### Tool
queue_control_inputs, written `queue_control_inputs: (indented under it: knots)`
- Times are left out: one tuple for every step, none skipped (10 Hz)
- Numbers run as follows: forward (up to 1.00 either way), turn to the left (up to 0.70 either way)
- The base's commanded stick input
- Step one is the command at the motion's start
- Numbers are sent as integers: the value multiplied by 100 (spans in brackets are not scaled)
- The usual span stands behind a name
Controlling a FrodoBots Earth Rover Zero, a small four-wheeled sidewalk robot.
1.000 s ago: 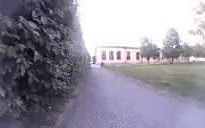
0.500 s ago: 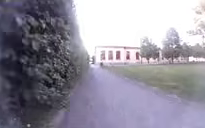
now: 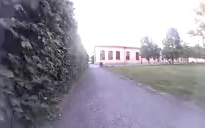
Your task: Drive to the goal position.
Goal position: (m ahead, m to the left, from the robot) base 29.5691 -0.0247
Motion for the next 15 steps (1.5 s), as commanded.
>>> queue_control_inputs:
  knots:
    - [85, 0]
    - [85, 0]
    - [85, 0]
    - [85, 0]
    - [85, 0]
    - [85, 0]
    - [85, 0]
    - [85, -27]
    - [85, -27]
    - [85, 0]
    - [85, 0]
    - [85, 0]
    - [85, 0]
    - [85, 0]
    - [85, 0]
